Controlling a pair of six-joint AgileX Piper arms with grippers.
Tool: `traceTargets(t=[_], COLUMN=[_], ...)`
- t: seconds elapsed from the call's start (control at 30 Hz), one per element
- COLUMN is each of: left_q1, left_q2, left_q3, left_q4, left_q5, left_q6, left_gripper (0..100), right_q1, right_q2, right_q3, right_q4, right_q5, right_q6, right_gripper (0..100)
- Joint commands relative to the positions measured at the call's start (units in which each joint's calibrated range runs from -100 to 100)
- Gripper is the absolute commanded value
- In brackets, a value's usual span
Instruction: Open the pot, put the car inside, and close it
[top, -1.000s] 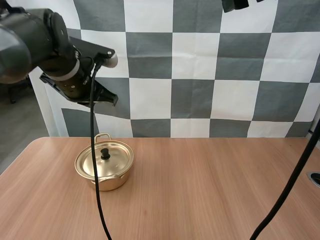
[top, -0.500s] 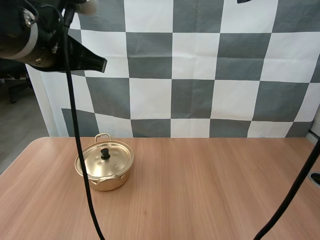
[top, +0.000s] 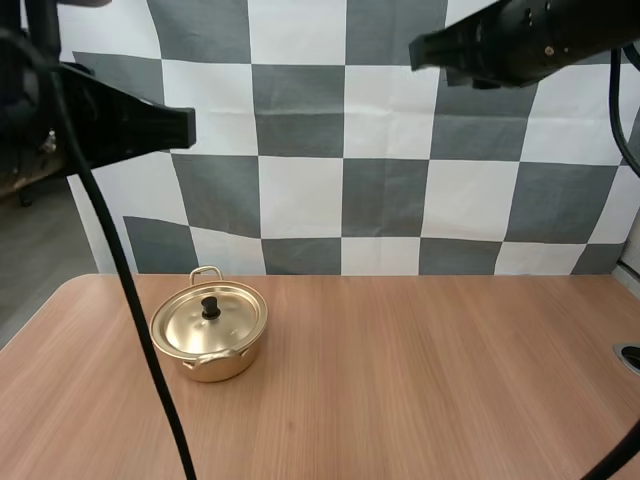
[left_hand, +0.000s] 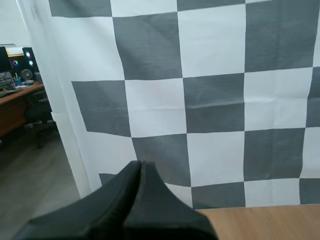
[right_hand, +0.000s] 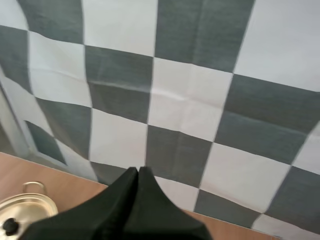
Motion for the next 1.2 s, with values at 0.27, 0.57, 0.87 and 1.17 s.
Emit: traceTargets(t=[0.27, 0.57, 0.87, 1.17], left_q1=[-0.09, -0.09, -0.12, -0.12], left_q2=[-15.3, -21.8, -22.7, -22.7], left_q3=[43.5, 62.4, 62.4, 62.4], left_q4=[0.1, -2.0, -4.6, -4.3], left_q5=[-43.5, -64.7, -46.7, -34.9], left_q6=[-2.9, -4.4, -4.4, -4.4], left_gripper=[0, 0, 0, 0], right_q1=[3.2, 12.1, 15.1, 15.1], right_q2=[-0.3, -3.8, -7.3, -8.6], right_q3=[17.1, 23.0, 33.5, 48.6], right_q4=[-12.1, -26.1, -43.5, -53.5], right_q5=[-21.9, -30.0, -44.5, -52.9], right_q6=[1.4, 19.9, 32.5, 37.4], right_gripper=[0, 0, 0, 0])
